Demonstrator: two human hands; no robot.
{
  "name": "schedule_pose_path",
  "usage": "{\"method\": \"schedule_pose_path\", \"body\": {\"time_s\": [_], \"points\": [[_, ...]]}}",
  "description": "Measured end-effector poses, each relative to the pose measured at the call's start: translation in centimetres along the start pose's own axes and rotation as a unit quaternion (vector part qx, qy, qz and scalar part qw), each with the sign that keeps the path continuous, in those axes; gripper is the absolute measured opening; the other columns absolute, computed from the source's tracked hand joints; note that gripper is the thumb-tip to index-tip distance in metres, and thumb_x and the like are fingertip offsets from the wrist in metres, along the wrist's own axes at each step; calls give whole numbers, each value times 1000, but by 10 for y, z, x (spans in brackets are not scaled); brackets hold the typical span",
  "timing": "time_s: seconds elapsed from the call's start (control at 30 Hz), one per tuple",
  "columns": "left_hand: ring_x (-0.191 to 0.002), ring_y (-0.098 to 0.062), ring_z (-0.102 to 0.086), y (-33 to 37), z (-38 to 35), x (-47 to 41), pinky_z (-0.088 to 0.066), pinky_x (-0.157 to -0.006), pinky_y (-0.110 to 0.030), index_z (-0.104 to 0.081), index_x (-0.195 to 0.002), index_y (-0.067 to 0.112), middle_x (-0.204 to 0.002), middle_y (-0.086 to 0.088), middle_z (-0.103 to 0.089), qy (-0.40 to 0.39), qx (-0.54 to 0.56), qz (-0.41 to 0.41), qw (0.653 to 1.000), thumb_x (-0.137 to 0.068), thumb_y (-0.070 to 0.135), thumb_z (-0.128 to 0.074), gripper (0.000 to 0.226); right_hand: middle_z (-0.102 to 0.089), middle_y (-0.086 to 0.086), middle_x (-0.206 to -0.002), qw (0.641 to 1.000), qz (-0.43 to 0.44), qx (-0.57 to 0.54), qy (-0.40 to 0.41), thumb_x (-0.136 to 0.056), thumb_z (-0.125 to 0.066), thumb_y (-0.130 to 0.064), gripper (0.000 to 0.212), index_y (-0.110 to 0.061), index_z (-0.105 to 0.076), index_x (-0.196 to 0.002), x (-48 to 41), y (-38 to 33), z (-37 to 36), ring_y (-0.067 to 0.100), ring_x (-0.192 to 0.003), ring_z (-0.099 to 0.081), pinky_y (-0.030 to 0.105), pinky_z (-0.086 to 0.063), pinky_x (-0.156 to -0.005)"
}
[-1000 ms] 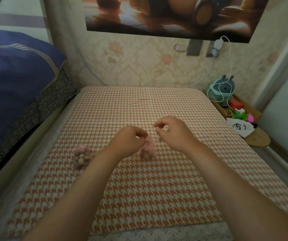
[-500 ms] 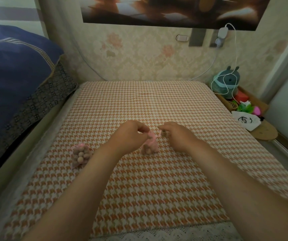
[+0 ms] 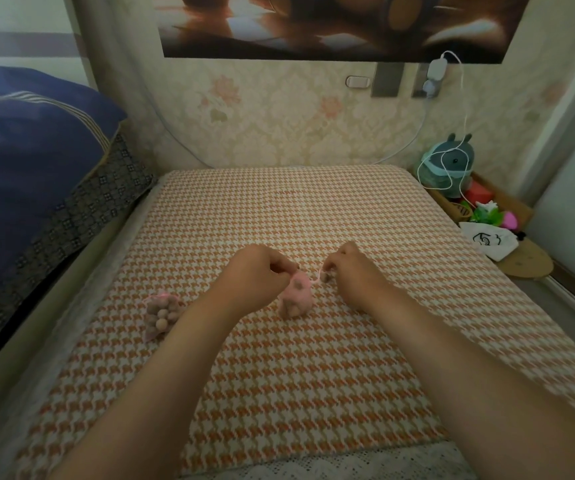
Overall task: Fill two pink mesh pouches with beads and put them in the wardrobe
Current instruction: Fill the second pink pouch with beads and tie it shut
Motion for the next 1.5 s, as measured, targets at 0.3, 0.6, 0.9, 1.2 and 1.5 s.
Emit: {"method": "schedule_pose_path", "body": {"time_s": [0.3,0.6,0.9,1.2,1.5], "points": [[-78,6,-58,0,-6,3,-40,-60,-11,-75,-103,26,-110,17,-67,-7,-10,-13,1000,-92,23,-62,18,-52,7,-126,1000,-23,-11,4,-98,-54,-1,29,-22,-65,-116,-5,11,-3,23,-101,-59,38,-55,-88],[-78,5,-59,-3,-8,1,-45,-64,-13,-75,-107,26,-114,15,-68,-9,-16,-17,1000,-92,24,-61,20,-27,12,-165,999,-18,-11,-25,-97,-49,3,57,-21,-51,-149,-22,11,-15,34,-143,-41,44,-41,-115],[-69,-15,-68,-1,-13,-2,-57,-59,-29,-74,-105,29,-115,15,-67,-17,-22,-16,999,-93,27,-59,20,-57,2,-118,992,18,-117,-44,-91,-56,-15,25,-28,-69,-109,-19,-4,-11,15,-101,-57,31,-46,-87],[-76,-11,-69,-2,-13,-2,-55,-64,-23,-73,-109,27,-115,14,-67,-16,-6,-8,1000,-93,27,-60,22,-66,-13,-95,978,6,-209,-7,-92,-65,-9,22,-29,-72,-97,-8,-9,6,2,-83,-61,20,-47,-74],[-93,-7,-64,-3,-8,1,-49,-82,-25,-74,-110,22,-106,8,-72,-11,26,-12,1000,-95,23,-58,22,-76,-14,-83,942,74,-325,40,-81,-86,-22,13,-32,-79,-85,27,-68,73,-5,-60,-60,18,-51,-65]]}}
Point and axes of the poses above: each hand's wrist, its own x-axis away from the middle knuckle, its own z-axis out of the back of the hand, y = z × x, the point moved 10 cm from there along -x, towards the middle knuckle
